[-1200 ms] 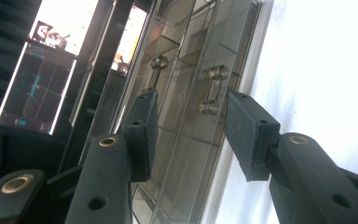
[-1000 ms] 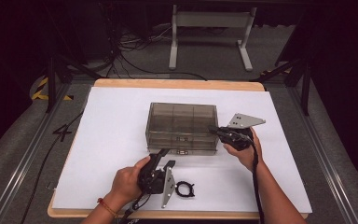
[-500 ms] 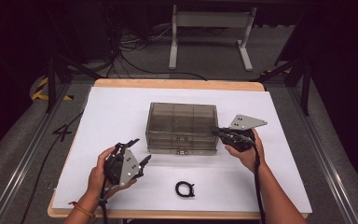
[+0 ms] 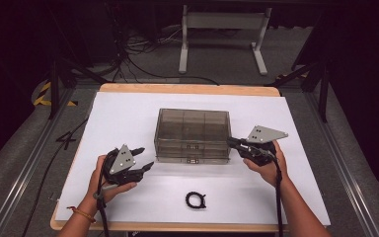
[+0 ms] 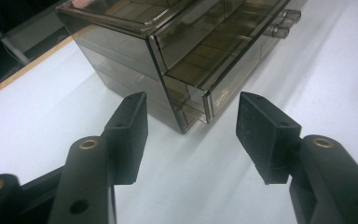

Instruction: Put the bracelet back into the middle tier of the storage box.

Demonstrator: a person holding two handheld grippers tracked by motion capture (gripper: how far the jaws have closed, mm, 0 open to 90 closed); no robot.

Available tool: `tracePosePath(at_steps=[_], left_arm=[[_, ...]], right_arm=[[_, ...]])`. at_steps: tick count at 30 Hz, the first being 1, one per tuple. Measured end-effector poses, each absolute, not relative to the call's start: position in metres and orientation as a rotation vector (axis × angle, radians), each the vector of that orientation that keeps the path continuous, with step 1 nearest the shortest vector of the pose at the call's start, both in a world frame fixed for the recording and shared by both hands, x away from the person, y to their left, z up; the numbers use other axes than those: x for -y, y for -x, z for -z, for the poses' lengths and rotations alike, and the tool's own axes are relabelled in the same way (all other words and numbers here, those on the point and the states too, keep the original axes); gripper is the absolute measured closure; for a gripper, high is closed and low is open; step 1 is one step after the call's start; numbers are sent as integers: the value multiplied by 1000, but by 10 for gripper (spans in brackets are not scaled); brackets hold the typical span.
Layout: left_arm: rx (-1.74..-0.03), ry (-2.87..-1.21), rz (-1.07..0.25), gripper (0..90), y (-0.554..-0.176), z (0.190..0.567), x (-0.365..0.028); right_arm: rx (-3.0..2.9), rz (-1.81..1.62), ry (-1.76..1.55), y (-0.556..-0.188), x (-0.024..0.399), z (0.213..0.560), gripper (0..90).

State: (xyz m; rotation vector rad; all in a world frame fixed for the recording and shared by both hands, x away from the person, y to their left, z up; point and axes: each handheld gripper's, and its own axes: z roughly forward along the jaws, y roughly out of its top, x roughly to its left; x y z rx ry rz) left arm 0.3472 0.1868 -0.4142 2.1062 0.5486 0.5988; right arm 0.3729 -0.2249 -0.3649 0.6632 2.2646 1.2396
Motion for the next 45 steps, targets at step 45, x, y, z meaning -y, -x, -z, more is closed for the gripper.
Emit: tracePosePath(at_steps=[45], left_arm=[[-576, -2108, -520, 669, -365, 439, -165]], right_arm=[[-2388, -1225, -657, -354, 236, 422, 860]])
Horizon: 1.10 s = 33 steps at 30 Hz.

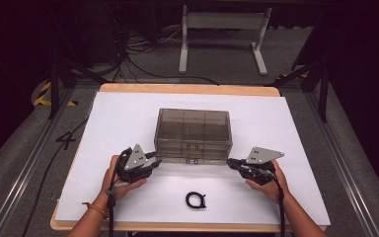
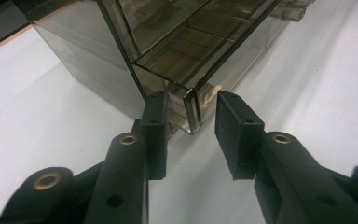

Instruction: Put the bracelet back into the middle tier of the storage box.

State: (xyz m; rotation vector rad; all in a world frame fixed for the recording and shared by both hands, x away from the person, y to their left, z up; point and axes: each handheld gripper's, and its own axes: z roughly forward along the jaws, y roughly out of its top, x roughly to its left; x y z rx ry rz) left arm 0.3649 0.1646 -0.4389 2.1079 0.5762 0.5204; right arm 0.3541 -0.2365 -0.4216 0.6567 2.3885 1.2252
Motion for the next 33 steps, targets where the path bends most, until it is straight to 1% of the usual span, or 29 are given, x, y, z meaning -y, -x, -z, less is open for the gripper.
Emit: tracePosePath(at_steps=[6, 11, 33], left_arm=[[-584, -2123, -529, 758, -362, 440, -166], [-584, -2125, -530, 794, -359, 439, -167], [-568, -2143, -513, 814, -345, 440, -171]], right_arm=[[-2399, -1226, -644, -353, 237, 421, 867], [-2408, -1225, -640, -353, 237, 421, 868], [-2458, -1209, -598, -344, 238, 420, 872]])
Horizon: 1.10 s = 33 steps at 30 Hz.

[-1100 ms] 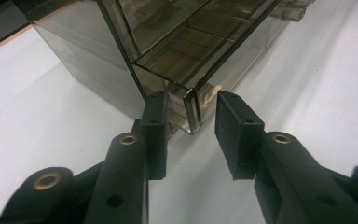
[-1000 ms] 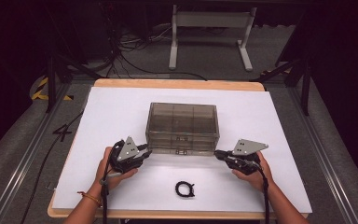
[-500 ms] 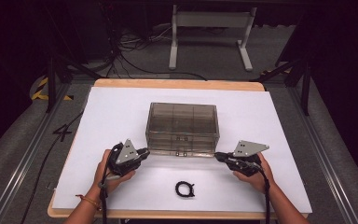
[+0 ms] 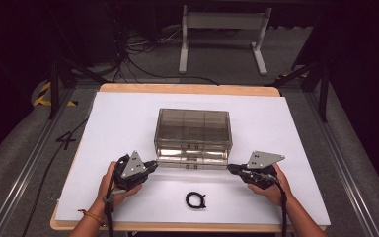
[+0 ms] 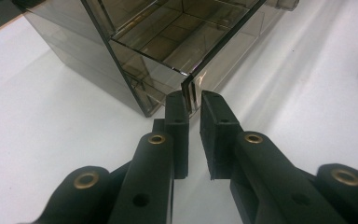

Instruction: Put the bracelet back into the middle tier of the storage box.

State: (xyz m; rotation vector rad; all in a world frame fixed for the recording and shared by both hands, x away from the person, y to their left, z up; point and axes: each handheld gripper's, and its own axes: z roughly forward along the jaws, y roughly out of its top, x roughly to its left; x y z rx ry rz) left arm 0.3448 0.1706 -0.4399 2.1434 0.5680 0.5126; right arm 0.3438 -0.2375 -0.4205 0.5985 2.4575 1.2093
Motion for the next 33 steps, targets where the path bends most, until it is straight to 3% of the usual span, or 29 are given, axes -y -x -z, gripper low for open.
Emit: tracePosePath(at_steps=[33], left_arm=[[-497, -2212, -513, 819, -330, 439, -171]], right_arm=[[-2551, -1173, -513, -336, 238, 418, 877]])
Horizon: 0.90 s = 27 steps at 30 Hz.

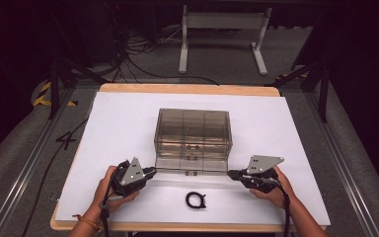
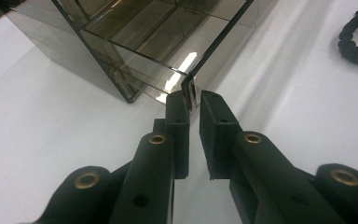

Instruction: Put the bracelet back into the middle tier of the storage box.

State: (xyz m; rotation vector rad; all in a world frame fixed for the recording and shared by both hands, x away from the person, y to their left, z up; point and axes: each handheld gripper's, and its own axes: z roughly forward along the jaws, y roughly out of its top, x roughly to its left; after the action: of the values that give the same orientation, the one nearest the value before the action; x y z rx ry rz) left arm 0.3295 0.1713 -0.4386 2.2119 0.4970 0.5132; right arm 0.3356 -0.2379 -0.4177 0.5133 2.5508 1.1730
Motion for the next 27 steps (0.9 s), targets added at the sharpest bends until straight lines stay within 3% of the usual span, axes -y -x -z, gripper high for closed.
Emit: tracePosePath(at_steps=[14, 27], left_arm=[[-491, -2214, -508, 790, -326, 439, -172], [-518, -2175, -506, 649, -325, 436, -184]], right_arm=[[-2568, -1182, -502, -334, 239, 416, 856], [-2504, -1273, -533, -332, 245, 403, 775]])
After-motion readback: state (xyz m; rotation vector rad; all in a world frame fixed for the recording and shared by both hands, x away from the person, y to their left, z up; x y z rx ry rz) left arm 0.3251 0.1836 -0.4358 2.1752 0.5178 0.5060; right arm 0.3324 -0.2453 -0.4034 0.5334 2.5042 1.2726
